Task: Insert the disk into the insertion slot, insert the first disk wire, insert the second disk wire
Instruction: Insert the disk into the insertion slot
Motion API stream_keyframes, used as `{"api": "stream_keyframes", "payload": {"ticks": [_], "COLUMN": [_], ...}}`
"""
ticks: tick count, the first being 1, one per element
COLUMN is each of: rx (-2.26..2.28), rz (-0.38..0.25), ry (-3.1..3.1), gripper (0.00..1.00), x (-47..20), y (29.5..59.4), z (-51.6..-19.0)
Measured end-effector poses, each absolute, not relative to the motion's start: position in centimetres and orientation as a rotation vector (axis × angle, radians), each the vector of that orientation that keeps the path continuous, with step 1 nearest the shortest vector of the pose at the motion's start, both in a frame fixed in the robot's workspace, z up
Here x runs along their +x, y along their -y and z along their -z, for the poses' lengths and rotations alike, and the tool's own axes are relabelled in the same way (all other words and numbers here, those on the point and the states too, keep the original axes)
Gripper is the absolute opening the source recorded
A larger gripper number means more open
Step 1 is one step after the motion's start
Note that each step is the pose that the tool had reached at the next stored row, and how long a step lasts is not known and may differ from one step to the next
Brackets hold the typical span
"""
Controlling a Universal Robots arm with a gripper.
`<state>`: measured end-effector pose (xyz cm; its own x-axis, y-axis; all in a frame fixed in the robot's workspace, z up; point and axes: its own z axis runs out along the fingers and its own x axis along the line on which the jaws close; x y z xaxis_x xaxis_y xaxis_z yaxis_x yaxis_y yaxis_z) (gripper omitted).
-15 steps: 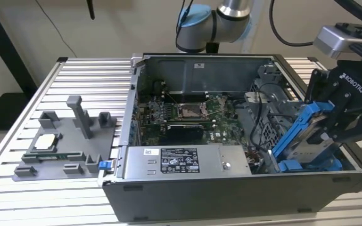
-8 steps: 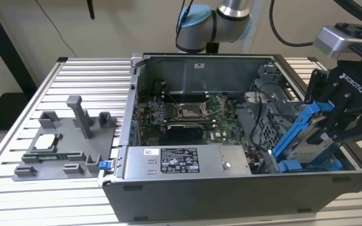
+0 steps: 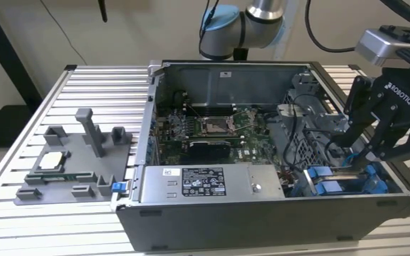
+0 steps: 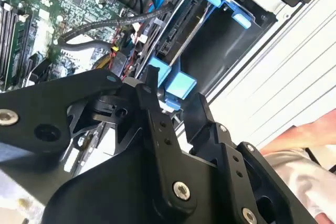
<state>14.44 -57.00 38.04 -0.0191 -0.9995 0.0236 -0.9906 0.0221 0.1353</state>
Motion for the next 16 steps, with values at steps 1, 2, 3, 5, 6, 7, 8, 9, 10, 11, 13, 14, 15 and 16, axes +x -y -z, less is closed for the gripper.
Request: {"api": "stream_keyframes", "payload": {"ticks": [1, 2, 3, 5, 6, 7, 8, 9, 10, 11, 13, 14, 15, 16], "rx": [2.118, 2.118, 2.118, 2.117, 2.117, 2.117, 2.117, 2.118, 2.118, 2.120, 2.125, 2.128, 2.131, 2.135], "rz": [0.122, 0.122, 0.122, 0.122, 0.122, 0.122, 0.122, 0.121, 0.118, 0.115, 0.109, 0.106, 0.104, 0.101], "ry": [2.163, 2.163, 2.163, 2.164, 2.164, 2.164, 2.164, 2.164, 2.167, 2.170, 2.180, 2.185, 2.190, 2.195], "gripper": [1.00, 1.00, 1.00, 1.00, 1.00, 1.00, 1.00, 1.00, 1.00, 1.00, 1.00, 1.00, 1.00, 1.00], "x": [14.4, 14.4, 14.4, 14.4, 14.4, 14.4, 14.4, 14.3, 14.3, 14.1, 13.8, 13.7, 13.5, 13.4], "y": [57.0, 57.0, 57.0, 57.0, 57.0, 57.0, 56.9, 56.9, 56.8, 56.7, 56.6, 56.5, 56.4, 56.4], "z": [-38.1, -38.2, -38.4, -38.6, -38.8, -39.0, -39.2, -39.2, -39.3, -39.3, -39.3, -39.3, -39.3, -39.3]}}
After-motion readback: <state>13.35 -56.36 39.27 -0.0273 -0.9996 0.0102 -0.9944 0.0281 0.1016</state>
